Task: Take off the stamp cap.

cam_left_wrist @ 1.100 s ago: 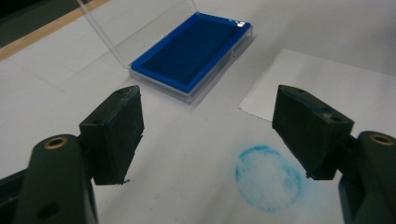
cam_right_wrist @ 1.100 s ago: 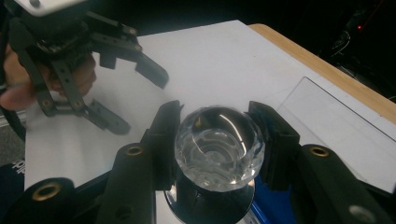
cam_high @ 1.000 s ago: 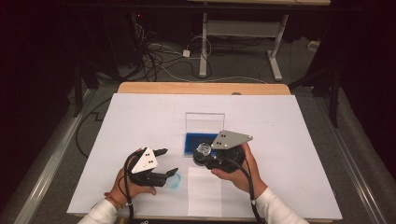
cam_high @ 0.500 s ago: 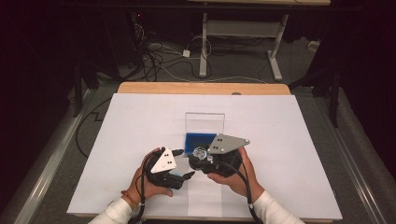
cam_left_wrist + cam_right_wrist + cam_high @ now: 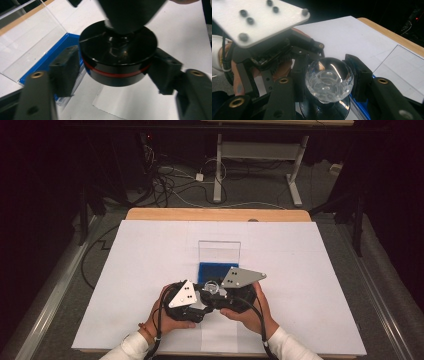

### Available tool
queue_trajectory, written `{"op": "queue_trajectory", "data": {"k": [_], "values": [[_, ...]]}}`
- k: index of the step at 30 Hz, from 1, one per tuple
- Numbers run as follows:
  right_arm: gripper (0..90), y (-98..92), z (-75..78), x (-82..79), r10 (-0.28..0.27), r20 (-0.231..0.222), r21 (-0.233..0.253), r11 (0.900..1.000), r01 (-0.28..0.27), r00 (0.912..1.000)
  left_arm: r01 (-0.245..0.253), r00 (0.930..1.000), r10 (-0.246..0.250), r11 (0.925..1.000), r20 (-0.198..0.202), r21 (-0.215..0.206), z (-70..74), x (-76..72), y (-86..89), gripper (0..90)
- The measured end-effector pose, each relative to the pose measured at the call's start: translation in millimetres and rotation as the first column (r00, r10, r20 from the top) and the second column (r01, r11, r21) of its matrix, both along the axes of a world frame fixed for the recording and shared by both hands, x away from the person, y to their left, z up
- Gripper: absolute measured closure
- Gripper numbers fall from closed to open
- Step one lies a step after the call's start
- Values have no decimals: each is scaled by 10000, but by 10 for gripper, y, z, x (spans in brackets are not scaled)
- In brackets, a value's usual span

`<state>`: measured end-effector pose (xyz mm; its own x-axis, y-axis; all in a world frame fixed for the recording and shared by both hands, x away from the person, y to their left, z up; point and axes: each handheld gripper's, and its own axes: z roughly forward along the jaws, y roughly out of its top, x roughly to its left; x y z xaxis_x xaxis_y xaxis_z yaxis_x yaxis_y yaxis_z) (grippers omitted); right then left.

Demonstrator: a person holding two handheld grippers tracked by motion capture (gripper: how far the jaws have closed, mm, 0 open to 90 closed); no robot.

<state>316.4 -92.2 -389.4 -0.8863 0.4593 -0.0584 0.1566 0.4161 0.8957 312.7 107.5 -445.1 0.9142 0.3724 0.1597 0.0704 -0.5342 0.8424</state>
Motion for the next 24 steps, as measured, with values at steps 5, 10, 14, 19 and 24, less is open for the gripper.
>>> {"op": "queue_trajectory", "data": {"k": [5,10,14,19,24], "values": [[568,-12,-22,13,20,-149,53,10000,-20,9999,-182,9995,169,9985,256,511,8,-24,-26,353],[568,-3,-37,3,59,-155,2,10000,-59,9999,-74,10000,77,9975,-39,707,18,-9,-29,359],[568,-7,-56,3,64,-220,-40,10000,-65,9997,-49,9998,66,9957,-184,926,18,8,-29,363],[569,-19,-90,-5,64,-180,33,10000,-63,9998,20,9993,16,9953,-363,972,11,21,-29,364],[569,-46,-107,-19,34,-168,225,9997,-30,9999,130,9986,-85,9963,-531,852,6,28,-22,365]]}}
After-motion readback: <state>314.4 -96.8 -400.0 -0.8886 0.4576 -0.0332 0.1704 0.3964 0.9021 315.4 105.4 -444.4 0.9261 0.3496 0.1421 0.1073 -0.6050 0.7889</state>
